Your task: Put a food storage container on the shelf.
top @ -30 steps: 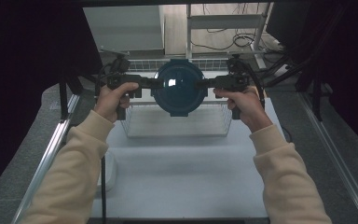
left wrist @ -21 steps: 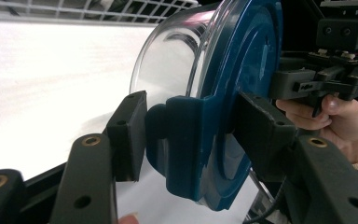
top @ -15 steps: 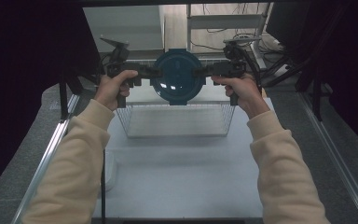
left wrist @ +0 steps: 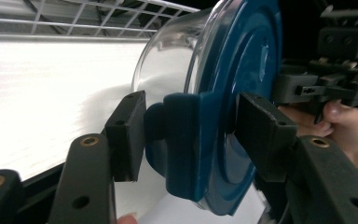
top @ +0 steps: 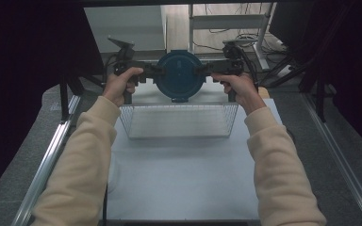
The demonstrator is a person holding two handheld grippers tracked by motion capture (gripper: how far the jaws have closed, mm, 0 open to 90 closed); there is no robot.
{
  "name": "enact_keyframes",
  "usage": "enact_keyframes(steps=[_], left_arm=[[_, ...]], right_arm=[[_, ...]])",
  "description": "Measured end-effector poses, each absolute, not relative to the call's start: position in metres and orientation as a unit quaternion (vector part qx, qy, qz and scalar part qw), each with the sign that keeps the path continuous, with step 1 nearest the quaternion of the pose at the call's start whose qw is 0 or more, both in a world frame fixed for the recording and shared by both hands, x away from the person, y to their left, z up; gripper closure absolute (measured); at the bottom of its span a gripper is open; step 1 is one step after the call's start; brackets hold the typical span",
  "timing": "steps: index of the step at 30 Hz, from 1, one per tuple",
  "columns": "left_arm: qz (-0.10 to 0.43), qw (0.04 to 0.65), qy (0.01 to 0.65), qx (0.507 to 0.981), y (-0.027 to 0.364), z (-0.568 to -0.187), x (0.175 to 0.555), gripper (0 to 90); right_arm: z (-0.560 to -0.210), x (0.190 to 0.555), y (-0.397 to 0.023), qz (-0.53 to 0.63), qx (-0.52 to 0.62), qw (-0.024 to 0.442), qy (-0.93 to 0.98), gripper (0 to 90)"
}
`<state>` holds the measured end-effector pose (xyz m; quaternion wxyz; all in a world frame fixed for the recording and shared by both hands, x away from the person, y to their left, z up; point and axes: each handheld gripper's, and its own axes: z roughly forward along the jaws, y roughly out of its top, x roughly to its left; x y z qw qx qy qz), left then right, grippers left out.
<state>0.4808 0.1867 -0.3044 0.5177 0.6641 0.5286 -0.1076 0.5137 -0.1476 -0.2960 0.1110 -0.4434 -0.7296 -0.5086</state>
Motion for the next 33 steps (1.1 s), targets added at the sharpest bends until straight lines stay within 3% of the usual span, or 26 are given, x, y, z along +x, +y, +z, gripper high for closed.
enact_keyframes(steps=[10,20,22,25,33], left_arm=[[-0.125,0.530,0.557,0.627,0.186,-0.321,0.501,41.5],[-0.116,0.536,0.560,0.621,0.183,-0.328,0.504,37.0],[-0.102,0.530,0.564,0.625,0.181,-0.329,0.503,35.1],[-0.086,0.535,0.561,0.626,0.181,-0.327,0.499,29.2],[-0.016,0.543,0.537,0.645,0.179,-0.309,0.477,24.6]], right_arm=[[-0.308,0.537,-0.146,-0.506,-0.479,0.136,-0.704,40.0],[-0.315,0.542,-0.144,-0.507,-0.516,0.140,-0.676,38.0],[-0.314,0.540,-0.143,-0.506,-0.521,0.130,-0.675,35.0],[-0.312,0.536,-0.139,-0.488,-0.528,0.093,-0.688,21.6],[-0.292,0.514,-0.144,-0.511,-0.518,0.037,-0.685,14.2]])
